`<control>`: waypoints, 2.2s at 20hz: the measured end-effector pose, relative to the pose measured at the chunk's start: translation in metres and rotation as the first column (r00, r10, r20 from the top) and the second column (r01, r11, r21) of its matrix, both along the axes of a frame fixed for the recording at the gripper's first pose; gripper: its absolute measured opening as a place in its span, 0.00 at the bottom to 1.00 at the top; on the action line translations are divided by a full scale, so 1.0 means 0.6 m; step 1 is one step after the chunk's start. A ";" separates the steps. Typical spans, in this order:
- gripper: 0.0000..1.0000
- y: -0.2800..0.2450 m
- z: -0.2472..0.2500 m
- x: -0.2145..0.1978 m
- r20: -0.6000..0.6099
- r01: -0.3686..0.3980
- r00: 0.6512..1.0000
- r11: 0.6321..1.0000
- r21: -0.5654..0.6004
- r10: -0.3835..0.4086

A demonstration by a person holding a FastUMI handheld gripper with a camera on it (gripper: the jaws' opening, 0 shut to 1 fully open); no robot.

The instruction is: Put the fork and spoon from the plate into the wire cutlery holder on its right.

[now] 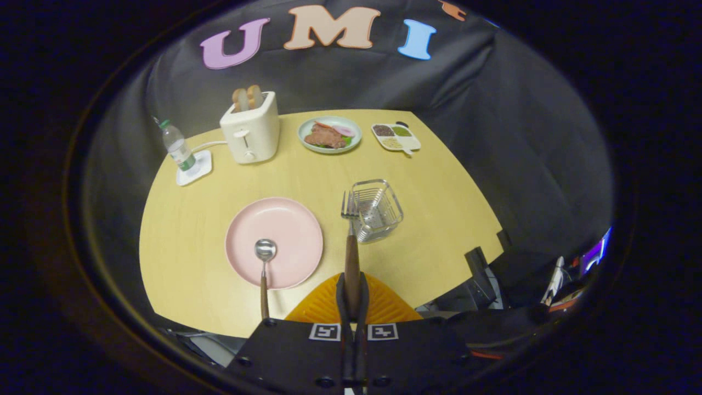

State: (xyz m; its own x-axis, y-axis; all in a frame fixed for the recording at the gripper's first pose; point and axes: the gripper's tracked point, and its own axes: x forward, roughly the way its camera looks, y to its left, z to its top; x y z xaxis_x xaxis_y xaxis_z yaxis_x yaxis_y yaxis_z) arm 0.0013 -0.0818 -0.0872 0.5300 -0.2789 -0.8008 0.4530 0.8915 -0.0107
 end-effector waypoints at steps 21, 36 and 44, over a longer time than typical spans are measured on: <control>0.05 -0.092 -0.097 0.084 -0.284 0.129 0.957 0.964 0.232 -0.060; 1.00 -0.090 -0.074 0.101 -0.221 0.136 0.972 0.962 0.237 -0.083; 1.00 -0.040 -0.012 0.080 -0.057 0.088 0.995 0.971 0.222 -0.078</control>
